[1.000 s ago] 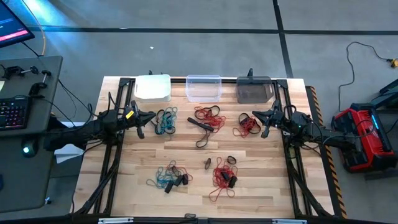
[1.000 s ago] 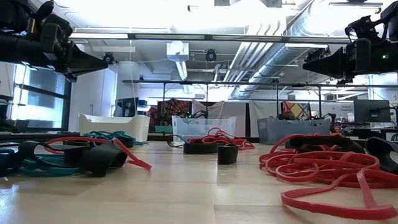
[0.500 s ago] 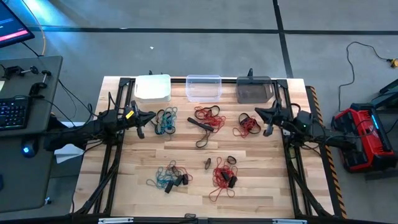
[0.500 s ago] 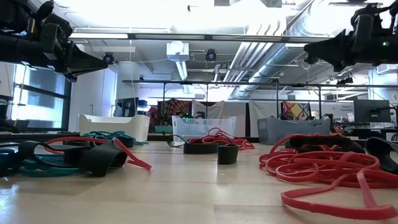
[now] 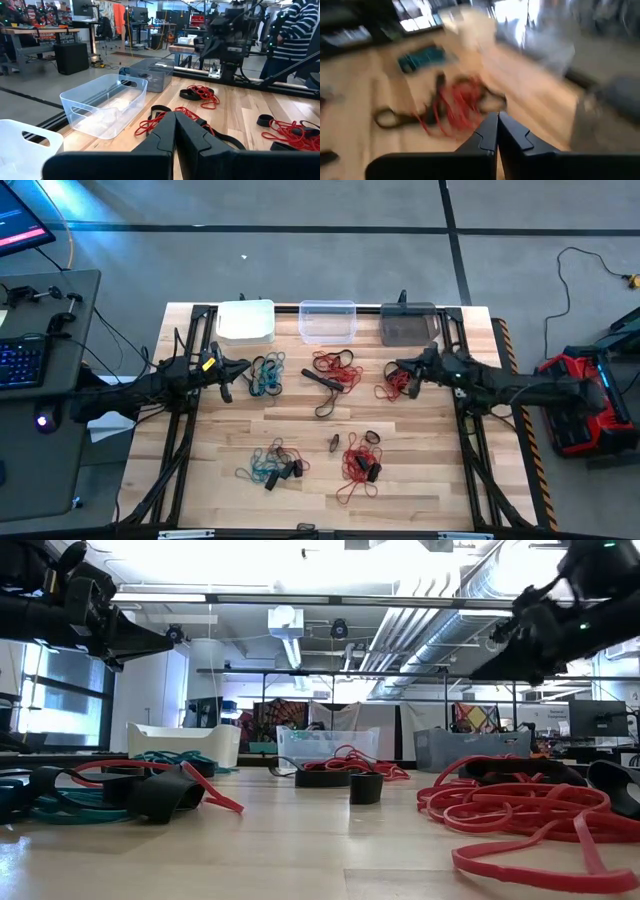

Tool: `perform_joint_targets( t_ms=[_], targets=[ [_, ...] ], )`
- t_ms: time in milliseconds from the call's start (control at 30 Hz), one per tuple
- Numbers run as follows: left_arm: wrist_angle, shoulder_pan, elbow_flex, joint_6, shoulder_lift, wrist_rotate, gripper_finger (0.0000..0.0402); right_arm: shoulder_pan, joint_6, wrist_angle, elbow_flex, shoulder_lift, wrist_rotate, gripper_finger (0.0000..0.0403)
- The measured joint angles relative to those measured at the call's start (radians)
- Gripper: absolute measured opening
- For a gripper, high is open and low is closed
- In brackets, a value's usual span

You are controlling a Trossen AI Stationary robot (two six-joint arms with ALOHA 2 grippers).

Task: Sort rubber bands into baskets
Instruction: Put the black rubber band into the black bin

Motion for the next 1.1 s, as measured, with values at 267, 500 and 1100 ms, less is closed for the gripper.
perform_joint_targets(
  t_ms=[267,500,1100],
  targets=[
    [0.000,0.000,0.000,0.000,0.000,0.000,0.0000,-0.022,0.174,-0.262,0.238,0.284,0.031,0.0000],
    [0.000,0.000,0.000,0.000,0.000,0.000,0.0000,-0.073,0.279,-0.389,0.416,0.498,-0.070,0.0027],
    [0.000,0.000,0.000,0.000,0.000,0.000,0.0000,-0.159,0.599,-0.425,0.489,0.907,-0.057,0.0113]
  ],
)
